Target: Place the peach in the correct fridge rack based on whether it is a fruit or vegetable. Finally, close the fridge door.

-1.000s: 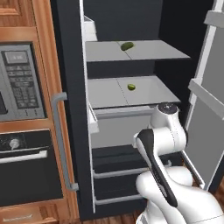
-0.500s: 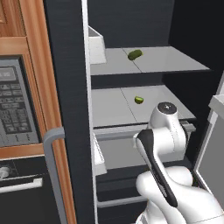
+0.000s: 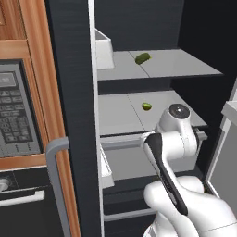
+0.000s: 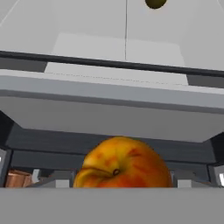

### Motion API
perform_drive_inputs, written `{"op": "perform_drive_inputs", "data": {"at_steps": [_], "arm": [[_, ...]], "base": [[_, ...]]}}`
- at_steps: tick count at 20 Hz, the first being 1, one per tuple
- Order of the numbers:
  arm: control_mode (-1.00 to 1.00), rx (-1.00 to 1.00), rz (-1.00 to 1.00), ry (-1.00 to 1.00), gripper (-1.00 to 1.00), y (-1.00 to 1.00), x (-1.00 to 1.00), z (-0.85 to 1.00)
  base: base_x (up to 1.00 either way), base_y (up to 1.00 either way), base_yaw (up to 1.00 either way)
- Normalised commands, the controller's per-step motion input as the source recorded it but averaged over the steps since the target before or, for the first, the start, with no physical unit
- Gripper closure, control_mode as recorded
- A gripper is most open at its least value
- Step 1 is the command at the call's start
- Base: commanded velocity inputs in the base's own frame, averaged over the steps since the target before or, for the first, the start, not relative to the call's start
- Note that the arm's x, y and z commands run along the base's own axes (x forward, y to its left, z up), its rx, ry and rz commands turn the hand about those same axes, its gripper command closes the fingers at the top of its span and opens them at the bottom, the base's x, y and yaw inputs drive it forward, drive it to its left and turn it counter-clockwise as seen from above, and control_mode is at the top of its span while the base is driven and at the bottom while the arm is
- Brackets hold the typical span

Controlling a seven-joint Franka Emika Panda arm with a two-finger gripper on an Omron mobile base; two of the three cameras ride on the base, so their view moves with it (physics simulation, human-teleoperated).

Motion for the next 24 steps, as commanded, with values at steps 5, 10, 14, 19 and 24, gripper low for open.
{"op": "perform_drive_inputs", "data": {"at_steps": [5, 10, 14, 19, 24], "arm": [[-1.0, 0.0, 0.0, -0.16, 1.0, 0.0, 0.76, 0.43], [-1.0, 0.0, 0.0, -0.01, 1.0, 0.01, 0.91, -0.1], [-1.0, 0.0, 0.0, 0.0, 1.0, 0.04, 0.89, -0.14], [-1.0, 0.0, 0.0, 0.0, 1.0, 0.0, 0.84, -0.49], [-1.0, 0.0, 0.0, 0.0, 1.0, 0.02, 0.77, -0.53]], "base": [[0.0, 0.0, 0.0], [0.0, 0.0, 0.0], [0.0, 0.0, 0.0], [0.0, 0.0, 0.0], [0.0, 0.0, 0.0]]}}
